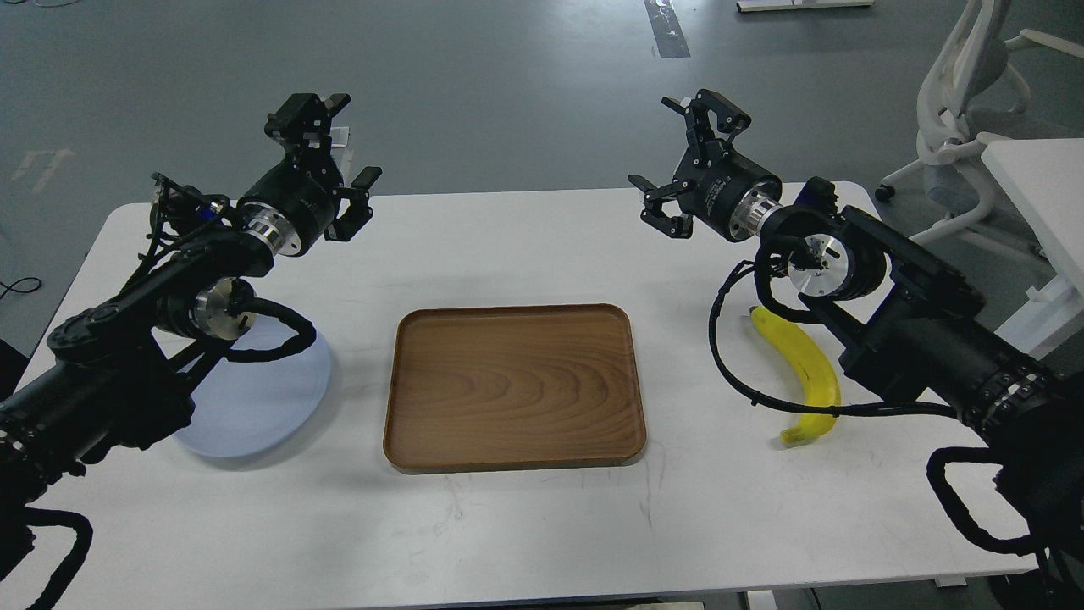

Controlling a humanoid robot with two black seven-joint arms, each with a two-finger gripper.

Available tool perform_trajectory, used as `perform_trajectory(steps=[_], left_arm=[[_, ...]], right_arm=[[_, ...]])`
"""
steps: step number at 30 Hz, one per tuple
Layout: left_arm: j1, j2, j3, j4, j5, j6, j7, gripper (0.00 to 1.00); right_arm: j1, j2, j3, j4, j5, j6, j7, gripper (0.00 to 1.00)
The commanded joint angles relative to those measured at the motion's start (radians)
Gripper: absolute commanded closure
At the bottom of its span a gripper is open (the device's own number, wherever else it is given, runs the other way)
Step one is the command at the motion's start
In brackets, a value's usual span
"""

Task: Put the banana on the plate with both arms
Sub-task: 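Move the left gripper down toward the light blue plate's rim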

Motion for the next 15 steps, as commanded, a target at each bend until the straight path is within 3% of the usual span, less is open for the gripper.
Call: perform_trajectory(steps=[1, 15], left_arm=[[0.001, -0.002, 0.0, 0.0, 0.056, 0.002, -0.003, 0.02], [0.009, -0.014, -0.003, 0.0, 0.042, 0.013, 0.002, 0.02]], right_arm=[[-0.001, 0.0, 0.0, -0.001, -0.002, 0.0, 0.001, 0.01], [-0.003, -0.003, 0.0, -0.001, -0.002, -0.002, 0.001, 0.01]])
